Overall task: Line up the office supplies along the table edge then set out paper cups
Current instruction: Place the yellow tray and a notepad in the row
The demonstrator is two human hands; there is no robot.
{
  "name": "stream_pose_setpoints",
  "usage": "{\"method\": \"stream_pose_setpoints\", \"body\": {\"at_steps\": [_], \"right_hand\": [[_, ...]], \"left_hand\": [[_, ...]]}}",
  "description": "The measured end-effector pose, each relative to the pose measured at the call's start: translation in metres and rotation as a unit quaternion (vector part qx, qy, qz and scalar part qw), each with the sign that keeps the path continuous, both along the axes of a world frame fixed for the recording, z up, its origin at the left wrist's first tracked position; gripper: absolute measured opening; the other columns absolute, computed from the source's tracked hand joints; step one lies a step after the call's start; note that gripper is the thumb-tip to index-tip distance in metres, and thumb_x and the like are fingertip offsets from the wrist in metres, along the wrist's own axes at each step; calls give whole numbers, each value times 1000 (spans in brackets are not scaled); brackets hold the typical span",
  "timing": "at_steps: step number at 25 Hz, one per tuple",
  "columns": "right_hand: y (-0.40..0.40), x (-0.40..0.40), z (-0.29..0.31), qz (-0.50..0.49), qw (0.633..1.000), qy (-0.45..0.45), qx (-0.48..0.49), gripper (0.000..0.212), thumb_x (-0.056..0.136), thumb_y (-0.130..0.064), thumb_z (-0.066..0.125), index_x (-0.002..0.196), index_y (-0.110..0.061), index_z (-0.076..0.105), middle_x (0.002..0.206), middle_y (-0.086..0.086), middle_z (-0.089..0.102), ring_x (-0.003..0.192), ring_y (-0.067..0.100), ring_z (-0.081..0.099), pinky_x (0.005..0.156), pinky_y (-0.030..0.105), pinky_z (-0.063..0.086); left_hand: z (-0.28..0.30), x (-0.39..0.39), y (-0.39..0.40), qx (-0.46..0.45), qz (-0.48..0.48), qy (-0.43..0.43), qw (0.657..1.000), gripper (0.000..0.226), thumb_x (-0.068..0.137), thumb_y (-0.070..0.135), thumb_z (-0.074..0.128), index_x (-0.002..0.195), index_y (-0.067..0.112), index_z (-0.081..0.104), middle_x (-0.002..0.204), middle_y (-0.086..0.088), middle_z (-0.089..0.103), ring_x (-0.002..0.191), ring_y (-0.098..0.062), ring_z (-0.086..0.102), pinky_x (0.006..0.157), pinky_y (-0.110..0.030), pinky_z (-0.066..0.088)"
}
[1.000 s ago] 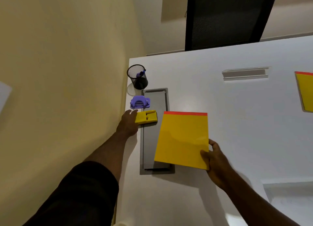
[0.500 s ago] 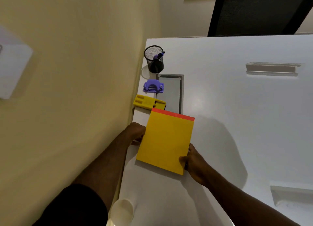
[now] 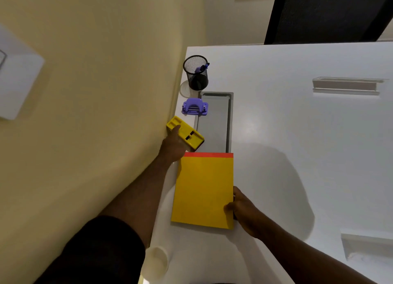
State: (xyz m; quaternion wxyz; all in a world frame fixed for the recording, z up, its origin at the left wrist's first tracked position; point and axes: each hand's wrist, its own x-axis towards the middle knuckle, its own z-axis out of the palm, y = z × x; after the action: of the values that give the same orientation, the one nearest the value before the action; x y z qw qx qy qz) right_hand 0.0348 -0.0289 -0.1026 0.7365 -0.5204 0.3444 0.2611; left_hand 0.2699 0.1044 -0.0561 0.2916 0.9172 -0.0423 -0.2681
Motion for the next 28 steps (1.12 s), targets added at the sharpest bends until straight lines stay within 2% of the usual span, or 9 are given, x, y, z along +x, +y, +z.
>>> {"method": "stream_pose_setpoints", "body": {"at_steps": [3,5,9,13,16,19,23,26,28], "right_hand": [[-1,0,-2,4,1000,2,-20,51,90,5,43,125,-32,37,129,2,49,119,30,49,100,53,44],[0,5,-1,0,1000,2,-30,48,91,3,43,124,-31,36,129,3,49,116,27,50,96,49,46],[7,22,1,20,998,-19,-54,43,93,-4,47,124,-31,33,127,2,46,105,16,50,91,41,44],[16,38,5,58,994,-11,-95,50,95,-13,51,138,-21,27,138,9,43,117,26,47,101,46,43],[24,46,10,82,978,-35,-187,60,92,-27,59,141,-18,25,141,9,42,124,29,45,101,43,41],[27,48,13,129,944,-39,-302,66,88,-40,63,139,-15,29,135,12,42,121,30,47,96,39,44],[19,41,14,181,896,-35,-403,64,87,-49,58,134,-11,38,129,13,48,111,27,54,86,36,49],[-8,35,18,91,894,-57,-434,56,87,-46,60,132,-15,45,126,8,53,106,20,56,83,34,51],[-42,30,22,1,883,-71,-464,45,87,-38,62,125,-16,53,117,7,58,95,14,57,77,29,47]], "left_hand": [[-2,7,-22,5,-20,10,1000,54,91,5,48,143,17,40,139,-18,50,117,-36,52,81,-31,42],[-3,4,-32,21,-56,-13,998,46,89,4,50,135,11,49,131,-20,57,113,-38,55,84,-35,47],[-5,1,-40,44,-102,-44,993,51,88,2,53,138,7,46,130,-20,57,115,-38,54,89,-41,49],[-8,-2,-41,38,-108,-37,993,56,88,0,55,142,6,42,138,-19,52,123,-37,50,100,-46,47],[-11,-5,-43,35,-103,-42,993,58,87,-1,56,142,6,41,141,-18,50,127,-36,48,104,-46,45],[-13,-6,-45,27,-106,-37,993,59,87,-1,57,143,7,41,143,-17,48,130,-35,46,106,-44,44],[-14,-13,-51,21,-81,-62,995,54,86,0,58,137,8,47,132,-17,56,121,-34,53,96,-44,51],[-13,-34,-66,17,-65,-183,981,34,85,5,57,119,7,57,112,-14,62,102,-31,59,76,-38,53],[-12,-49,-88,-14,-134,-223,965,28,85,9,57,113,7,60,108,-13,62,99,-28,58,75,-32,48]]}}
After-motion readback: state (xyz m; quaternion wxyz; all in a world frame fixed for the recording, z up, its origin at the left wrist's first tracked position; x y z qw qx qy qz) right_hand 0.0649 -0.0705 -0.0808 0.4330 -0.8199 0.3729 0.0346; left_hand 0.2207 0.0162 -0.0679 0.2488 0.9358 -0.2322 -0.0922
